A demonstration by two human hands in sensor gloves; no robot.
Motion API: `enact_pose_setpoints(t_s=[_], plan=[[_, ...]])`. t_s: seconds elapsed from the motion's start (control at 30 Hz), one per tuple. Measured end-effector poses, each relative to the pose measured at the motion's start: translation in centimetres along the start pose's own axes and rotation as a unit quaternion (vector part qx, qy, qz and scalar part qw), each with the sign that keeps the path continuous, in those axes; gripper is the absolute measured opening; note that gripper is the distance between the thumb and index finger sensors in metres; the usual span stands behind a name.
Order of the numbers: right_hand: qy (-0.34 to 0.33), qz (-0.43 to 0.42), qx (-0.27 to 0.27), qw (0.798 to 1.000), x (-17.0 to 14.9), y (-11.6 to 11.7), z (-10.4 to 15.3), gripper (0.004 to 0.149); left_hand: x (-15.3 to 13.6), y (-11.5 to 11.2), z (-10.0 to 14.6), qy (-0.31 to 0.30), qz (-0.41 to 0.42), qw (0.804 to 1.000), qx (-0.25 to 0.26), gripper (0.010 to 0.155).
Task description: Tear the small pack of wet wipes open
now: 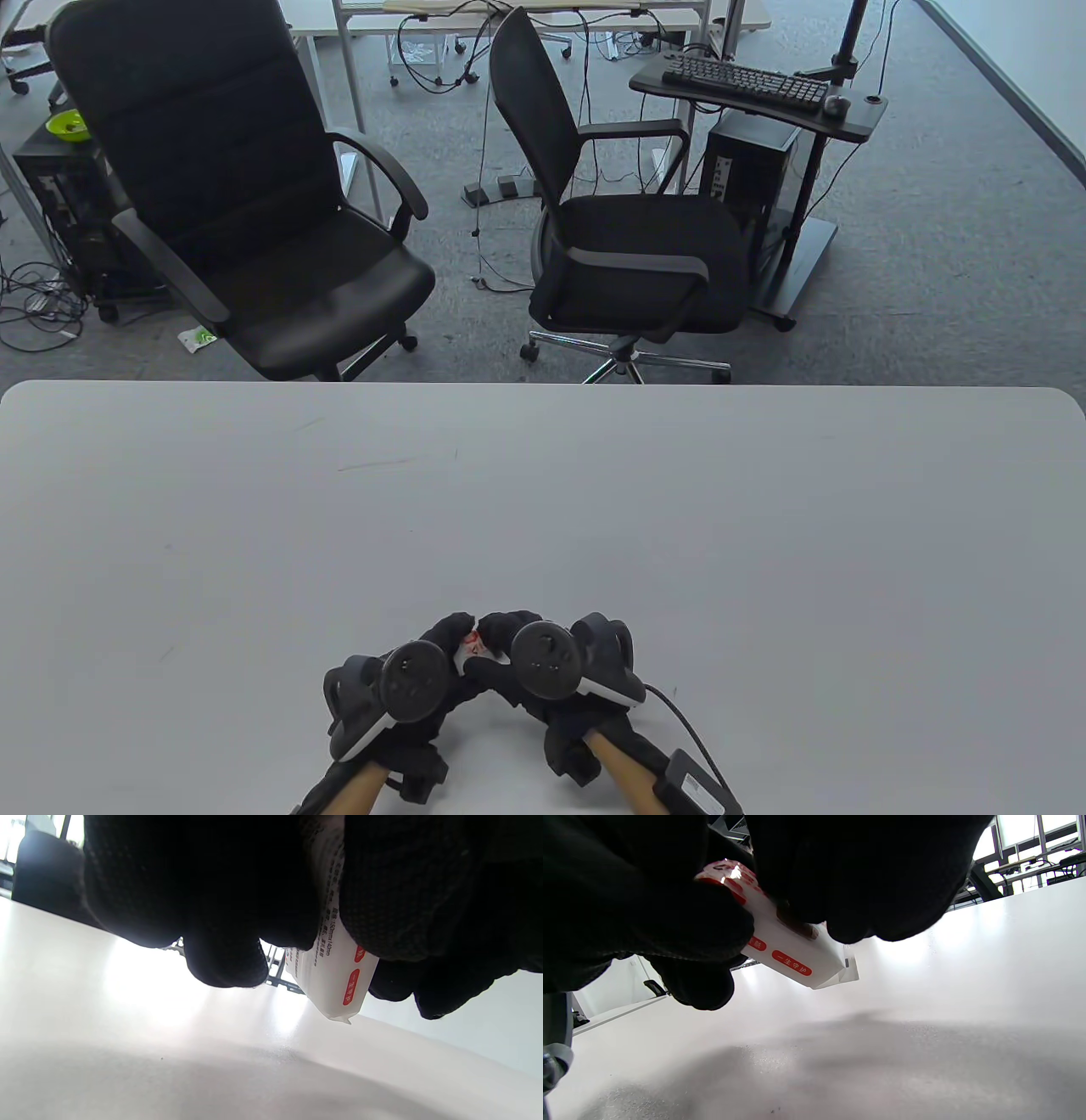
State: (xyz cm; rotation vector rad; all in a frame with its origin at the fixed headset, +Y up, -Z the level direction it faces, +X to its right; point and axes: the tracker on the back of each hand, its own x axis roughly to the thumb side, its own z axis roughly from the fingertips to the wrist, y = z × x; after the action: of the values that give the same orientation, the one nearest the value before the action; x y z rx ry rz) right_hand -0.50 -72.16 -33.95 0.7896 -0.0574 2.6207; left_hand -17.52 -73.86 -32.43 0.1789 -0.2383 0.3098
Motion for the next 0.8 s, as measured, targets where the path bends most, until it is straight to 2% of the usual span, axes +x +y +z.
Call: enact_pose_setpoints(t_s=[0.17, 0.37, 0.6, 0.8], plan=[[-0.003, 0.033, -0.008, 0.999, 0.7, 0.0, 0.2, 0.061, 0.6, -0.1, 0.2, -0.010, -0.010, 1.000, 0.006, 0.071], [0.008, 0.033, -0.023, 0.999, 0.7, 0.3, 0.2, 0.055, 1.2, -0.2, 0.3, -0.021, -0.026, 0.999, 0.009, 0.070], [0.013, 0.065, -0.038, 0.997, 0.8, 0.6, 0.2, 0.042, 1.2, -0.4, 0.3, -0.014, -0.039, 0.999, 0.005, 0.070], [0.031, 0.013, -0.032, 0.999, -0.3, 0.1, 0.2, 0.037, 0.5, -0.2, 0.3, -0.014, 0.006, 1.000, -0.006, 0.070]])
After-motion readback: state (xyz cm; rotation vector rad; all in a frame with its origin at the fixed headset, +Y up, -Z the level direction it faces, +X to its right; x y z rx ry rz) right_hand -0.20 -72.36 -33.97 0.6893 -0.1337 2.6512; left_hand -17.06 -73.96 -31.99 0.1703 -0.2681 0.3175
